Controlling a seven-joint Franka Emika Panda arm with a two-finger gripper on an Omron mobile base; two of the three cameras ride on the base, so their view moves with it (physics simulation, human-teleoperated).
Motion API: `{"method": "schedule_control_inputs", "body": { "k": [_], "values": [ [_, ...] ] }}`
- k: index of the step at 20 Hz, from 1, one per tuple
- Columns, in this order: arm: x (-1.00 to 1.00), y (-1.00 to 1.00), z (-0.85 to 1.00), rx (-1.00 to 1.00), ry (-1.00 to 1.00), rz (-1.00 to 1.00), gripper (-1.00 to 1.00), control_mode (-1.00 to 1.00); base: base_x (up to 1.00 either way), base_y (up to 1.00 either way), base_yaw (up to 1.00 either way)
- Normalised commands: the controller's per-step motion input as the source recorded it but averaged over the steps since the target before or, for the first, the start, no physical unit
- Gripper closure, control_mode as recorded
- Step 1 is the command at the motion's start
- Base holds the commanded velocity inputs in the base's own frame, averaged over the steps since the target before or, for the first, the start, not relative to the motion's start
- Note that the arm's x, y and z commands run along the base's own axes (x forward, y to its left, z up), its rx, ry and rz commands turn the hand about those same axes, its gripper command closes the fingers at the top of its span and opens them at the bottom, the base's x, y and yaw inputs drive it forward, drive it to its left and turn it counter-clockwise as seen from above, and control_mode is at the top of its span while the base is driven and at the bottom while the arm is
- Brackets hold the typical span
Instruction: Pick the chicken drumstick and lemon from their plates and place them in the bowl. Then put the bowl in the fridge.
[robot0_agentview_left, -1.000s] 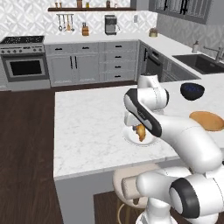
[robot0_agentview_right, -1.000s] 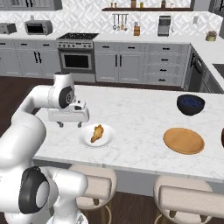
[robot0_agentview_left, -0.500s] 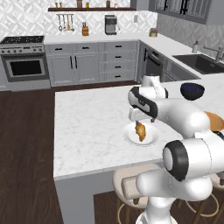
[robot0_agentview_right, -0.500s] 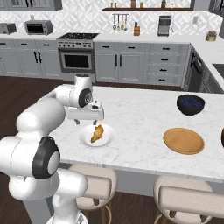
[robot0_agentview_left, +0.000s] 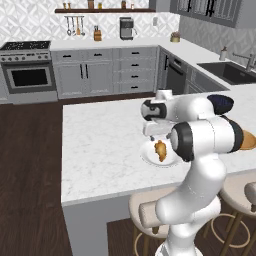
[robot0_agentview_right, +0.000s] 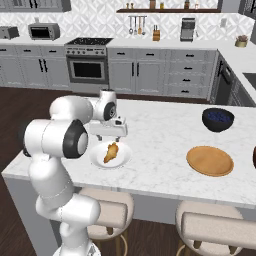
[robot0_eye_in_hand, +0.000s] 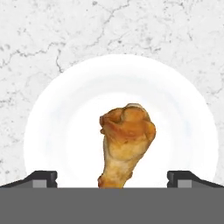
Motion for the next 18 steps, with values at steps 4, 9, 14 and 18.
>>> {"method": "schedule_control_inputs", "body": {
  "k": [4,9,14,18],
  "values": [
    [0.55,-0.22,-0.46,0.00,0.09,-0.04,-1.00,-1.00,0.00,0.00,0.00],
    [0.00,-0.07,-0.57,0.00,0.24,-0.03,-1.00,-1.00,0.00,0.00,0.00],
    [-0.31,0.00,-0.44,0.00,0.15,-0.01,-1.00,-1.00,0.00,0.00,0.00],
    [-0.58,0.00,-0.01,0.00,0.00,-0.02,-1.00,-1.00,0.00,0.00,0.00]
  ]
}}
